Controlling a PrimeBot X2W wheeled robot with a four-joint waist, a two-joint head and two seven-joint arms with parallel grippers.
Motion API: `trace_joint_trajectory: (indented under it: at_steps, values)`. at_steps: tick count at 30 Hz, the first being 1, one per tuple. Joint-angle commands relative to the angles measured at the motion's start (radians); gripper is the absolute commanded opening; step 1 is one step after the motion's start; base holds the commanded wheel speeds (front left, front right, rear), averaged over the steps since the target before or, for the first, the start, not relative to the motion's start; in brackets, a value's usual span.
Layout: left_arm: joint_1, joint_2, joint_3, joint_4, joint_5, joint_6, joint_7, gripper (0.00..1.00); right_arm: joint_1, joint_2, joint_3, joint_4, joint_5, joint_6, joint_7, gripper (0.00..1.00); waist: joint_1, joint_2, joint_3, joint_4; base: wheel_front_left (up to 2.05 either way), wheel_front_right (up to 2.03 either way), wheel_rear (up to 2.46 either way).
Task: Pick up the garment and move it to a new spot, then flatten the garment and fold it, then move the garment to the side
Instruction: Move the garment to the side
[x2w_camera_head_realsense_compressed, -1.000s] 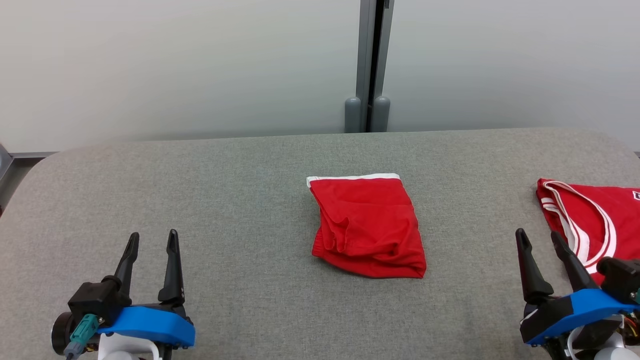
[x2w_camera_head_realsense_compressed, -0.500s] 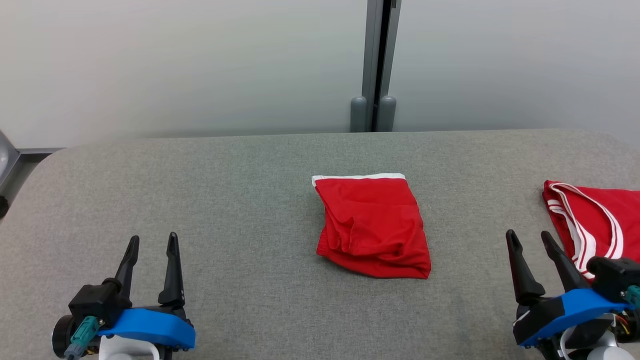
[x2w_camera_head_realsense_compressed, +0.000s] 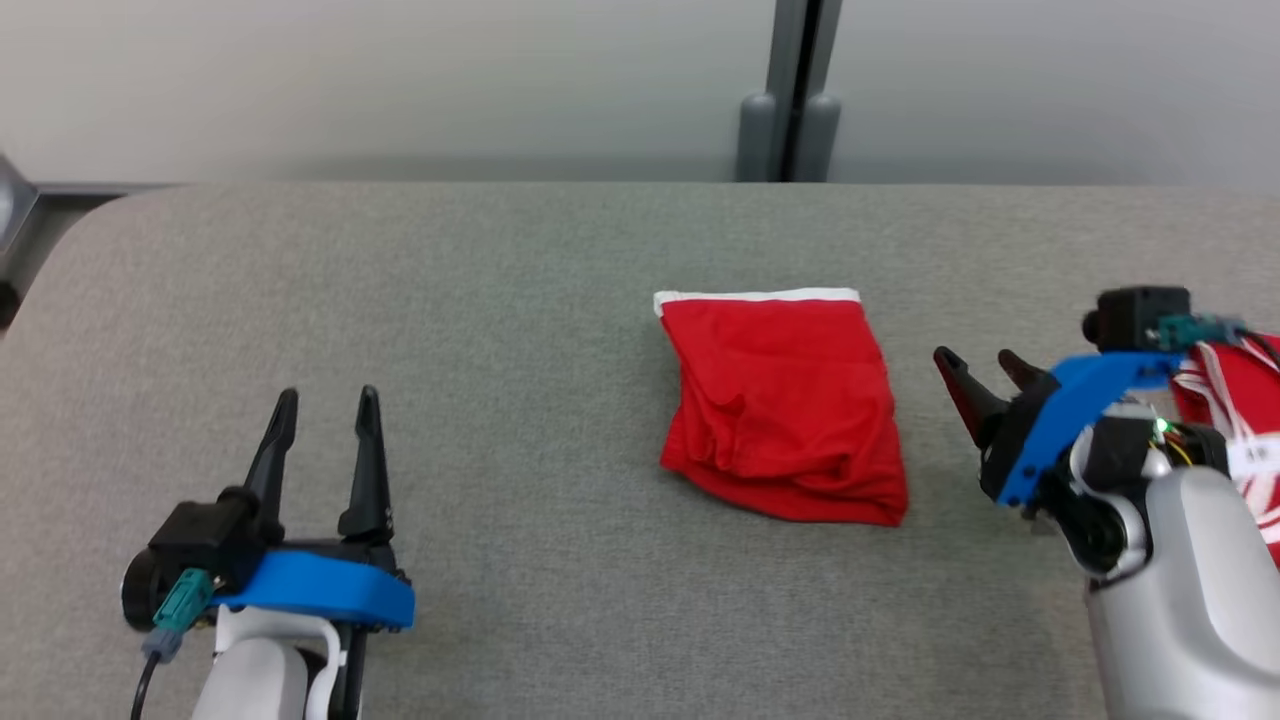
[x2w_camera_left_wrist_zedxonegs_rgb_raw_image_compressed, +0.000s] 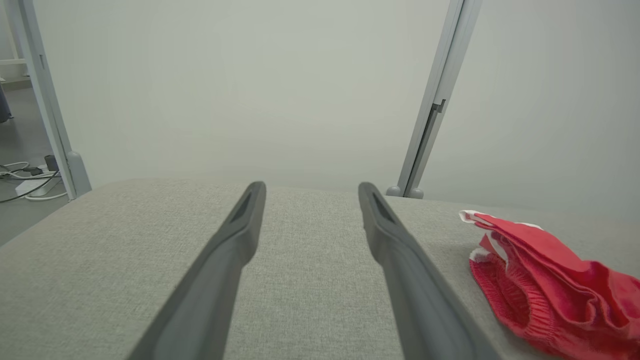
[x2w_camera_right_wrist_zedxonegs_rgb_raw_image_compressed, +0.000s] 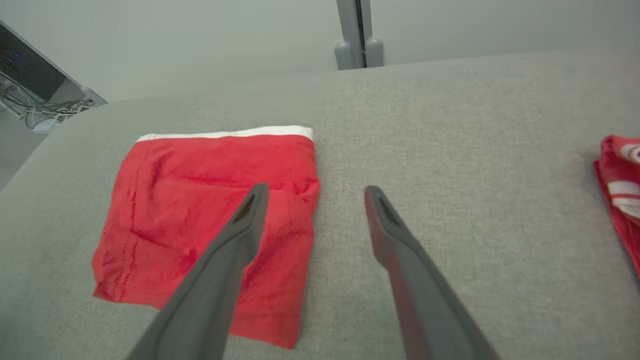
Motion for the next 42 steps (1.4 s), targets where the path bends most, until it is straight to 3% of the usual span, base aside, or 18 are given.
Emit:
trace_joint_trajectory:
  at_steps: [1,9,14,15,16,17,22,28,33,34,42]
  values:
    - [-0.025,-0.004,-0.007,-0.006,0.007,-0.002,-0.004,1.0,-0.048,0.007,-0.008,0.038,-0.019,0.001,0.034,1.0,-0.0002,-0.0001,0.043,0.04,0.0,0.0,0.0]
    - [-0.085,-0.03,-0.061,-0.013,0.003,-0.007,-0.004,1.0,-0.198,0.028,-0.124,0.286,-0.127,0.001,0.162,1.0,-0.0002,-0.0001,0.104,0.121,0.0,0.0,0.0]
    - [-0.09,-0.04,-0.07,-0.012,-0.005,-0.009,-0.004,1.0,-0.224,0.033,-0.134,0.39,-0.146,0.001,0.188,1.0,-0.0002,-0.0001,0.116,0.139,0.0,0.0,0.0]
    - [-0.09,-0.041,-0.07,-0.012,-0.006,-0.009,-0.004,1.0,-0.225,0.035,-0.122,0.405,-0.141,0.001,0.189,0.82,-0.0002,-0.0001,0.118,0.138,0.0,0.0,0.0]
    - [-0.089,-0.042,-0.068,-0.012,-0.008,-0.008,-0.004,1.0,-0.229,0.037,-0.108,0.419,-0.126,0.001,0.188,0.45,-0.0002,-0.0001,0.119,0.137,0.0,0.0,0.0]
    - [-0.088,-0.042,-0.066,-0.012,-0.009,-0.008,-0.004,1.0,-0.233,0.038,-0.093,0.425,-0.116,0.001,0.185,0.0,-0.0002,-0.0001,0.12,0.134,0.0,0.0,0.0]
    - [-0.072,-0.044,-0.052,-0.016,-0.007,-0.009,-0.004,1.0,-0.262,0.03,0.018,0.392,-0.117,0.001,0.181,0.0,-0.0002,-0.0001,0.109,0.094,0.0,0.0,0.0]
    - [-0.052,-0.043,-0.021,-0.04,-0.006,-0.009,-0.004,1.0,-0.315,-0.057,0.242,0.249,-0.055,0.001,0.253,0.0,-0.0002,-0.0001,0.101,-0.006,0.0,0.0,0.0]
    - [-0.045,-0.044,0.008,-0.071,-0.001,-0.009,-0.004,1.0,-0.374,-0.186,0.45,0.084,0.036,0.001,0.322,0.0,-0.0002,-0.0001,0.112,-0.12,0.0,0.0,0.0]
    - [-0.046,-0.044,0.014,-0.085,0.003,-0.009,-0.004,1.0,-0.404,-0.25,0.516,0.033,0.055,0.0,0.331,0.0,-0.0002,-0.0001,0.123,-0.166,0.0,0.0,0.0]
    - [-0.098,-0.024,-0.002,-0.123,0.017,-0.007,-0.004,1.0,-0.493,-0.479,0.659,-0.045,0.128,0.001,0.229,0.0,-0.0002,-0.0001,0.202,-0.288,0.0,0.0,0.0]
